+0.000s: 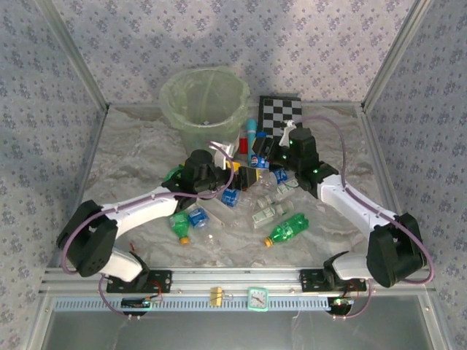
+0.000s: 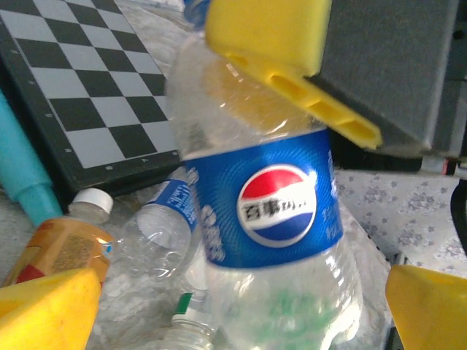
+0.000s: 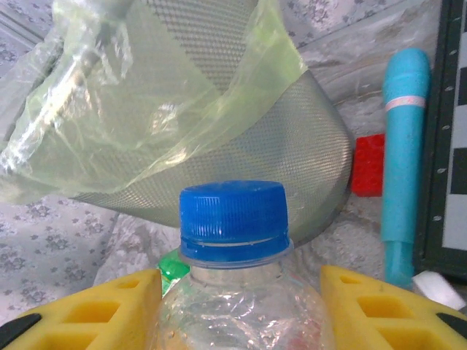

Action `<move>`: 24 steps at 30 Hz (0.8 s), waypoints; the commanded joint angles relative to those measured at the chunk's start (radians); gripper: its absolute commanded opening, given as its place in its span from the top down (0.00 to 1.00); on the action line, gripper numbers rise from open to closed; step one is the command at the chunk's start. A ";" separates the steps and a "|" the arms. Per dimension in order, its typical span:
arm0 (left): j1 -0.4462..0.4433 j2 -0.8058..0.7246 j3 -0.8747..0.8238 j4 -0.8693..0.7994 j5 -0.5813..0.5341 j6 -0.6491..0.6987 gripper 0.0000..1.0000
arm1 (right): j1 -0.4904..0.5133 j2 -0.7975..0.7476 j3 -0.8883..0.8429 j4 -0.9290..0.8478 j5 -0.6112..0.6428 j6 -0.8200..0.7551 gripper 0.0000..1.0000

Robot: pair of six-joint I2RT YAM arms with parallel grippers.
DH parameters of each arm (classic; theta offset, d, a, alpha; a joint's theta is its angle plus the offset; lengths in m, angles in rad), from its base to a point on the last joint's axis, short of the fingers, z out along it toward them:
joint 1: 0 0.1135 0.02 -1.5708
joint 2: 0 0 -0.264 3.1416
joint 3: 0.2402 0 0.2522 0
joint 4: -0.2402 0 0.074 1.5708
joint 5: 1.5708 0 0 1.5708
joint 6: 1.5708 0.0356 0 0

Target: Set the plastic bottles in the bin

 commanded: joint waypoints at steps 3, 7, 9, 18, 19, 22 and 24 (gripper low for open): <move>-0.006 0.046 0.066 0.067 0.083 -0.039 0.00 | 0.029 -0.034 -0.015 0.093 0.021 0.026 0.56; -0.007 0.069 0.078 0.067 0.092 -0.046 0.04 | 0.035 -0.041 -0.025 0.112 0.019 0.028 0.56; -0.006 0.080 0.080 0.071 0.093 -0.052 0.08 | 0.039 -0.041 -0.030 0.128 0.014 0.029 0.56; -0.006 0.111 0.100 0.095 0.105 -0.077 0.30 | 0.047 -0.048 -0.045 0.152 0.007 0.035 0.56; -0.006 0.114 0.102 0.096 0.107 -0.078 0.31 | 0.046 -0.049 -0.046 0.154 0.007 0.036 0.56; -0.006 0.122 0.109 0.100 0.122 -0.082 0.41 | 0.047 -0.057 -0.053 0.159 0.010 0.035 0.55; -0.006 0.124 0.114 0.099 0.130 -0.082 0.52 | 0.047 -0.065 -0.059 0.160 0.014 0.036 0.52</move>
